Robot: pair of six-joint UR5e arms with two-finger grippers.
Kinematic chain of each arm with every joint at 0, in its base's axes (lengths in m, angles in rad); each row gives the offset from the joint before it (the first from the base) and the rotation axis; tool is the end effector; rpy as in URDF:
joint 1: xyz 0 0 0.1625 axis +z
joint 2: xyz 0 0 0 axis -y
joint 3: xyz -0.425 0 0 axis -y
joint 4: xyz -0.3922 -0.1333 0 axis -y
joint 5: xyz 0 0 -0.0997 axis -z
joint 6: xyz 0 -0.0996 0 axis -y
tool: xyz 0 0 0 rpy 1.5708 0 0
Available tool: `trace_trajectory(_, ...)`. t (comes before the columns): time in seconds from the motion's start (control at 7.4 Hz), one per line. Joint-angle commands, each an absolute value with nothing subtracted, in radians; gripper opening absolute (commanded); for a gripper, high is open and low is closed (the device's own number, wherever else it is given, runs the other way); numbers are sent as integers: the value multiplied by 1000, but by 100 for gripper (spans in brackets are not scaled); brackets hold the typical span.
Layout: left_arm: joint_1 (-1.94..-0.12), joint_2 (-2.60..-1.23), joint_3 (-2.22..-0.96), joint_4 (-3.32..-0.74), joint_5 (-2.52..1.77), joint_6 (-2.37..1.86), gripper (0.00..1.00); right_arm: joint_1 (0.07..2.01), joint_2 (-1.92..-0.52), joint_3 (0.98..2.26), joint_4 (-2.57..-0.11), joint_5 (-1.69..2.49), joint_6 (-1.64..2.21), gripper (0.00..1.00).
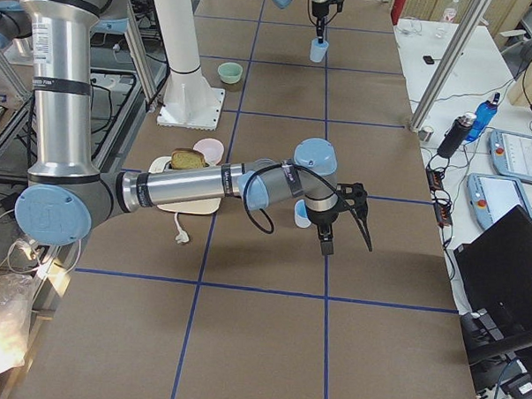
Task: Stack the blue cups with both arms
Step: 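Close the left gripper on the light-blue cup's rim, then carry the cup with the left gripper to the table's centre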
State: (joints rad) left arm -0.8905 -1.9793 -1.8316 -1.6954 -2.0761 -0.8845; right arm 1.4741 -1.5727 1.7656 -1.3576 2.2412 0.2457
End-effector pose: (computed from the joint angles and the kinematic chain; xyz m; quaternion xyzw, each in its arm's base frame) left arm 0.3166 -0.5265 0.2992 0.1030 0.4274 0.0051 0.8982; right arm 0.0222 -0.5111 0.5446 0.1328 -0.3499 0.0027 0.9273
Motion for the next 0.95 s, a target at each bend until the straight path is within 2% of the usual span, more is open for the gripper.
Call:
trace_trajectory(0.0, -745, -2185, -1763, -1602, -1966, -1044, 0, 1473, -1569, 1766, -1358, 2241, 247, 100)
trace_trajectory(0.27, -633, -2330, -1640, -1605, -1874, -1127, 0, 1467, -1566, 1766, -1358, 2246, 271, 100)
trace_trajectory(0.81, -529, -2344, -1623, -1615, -1810, -1138, 0, 1456, -1566, 1767, -1347, 2244, 293, 100)
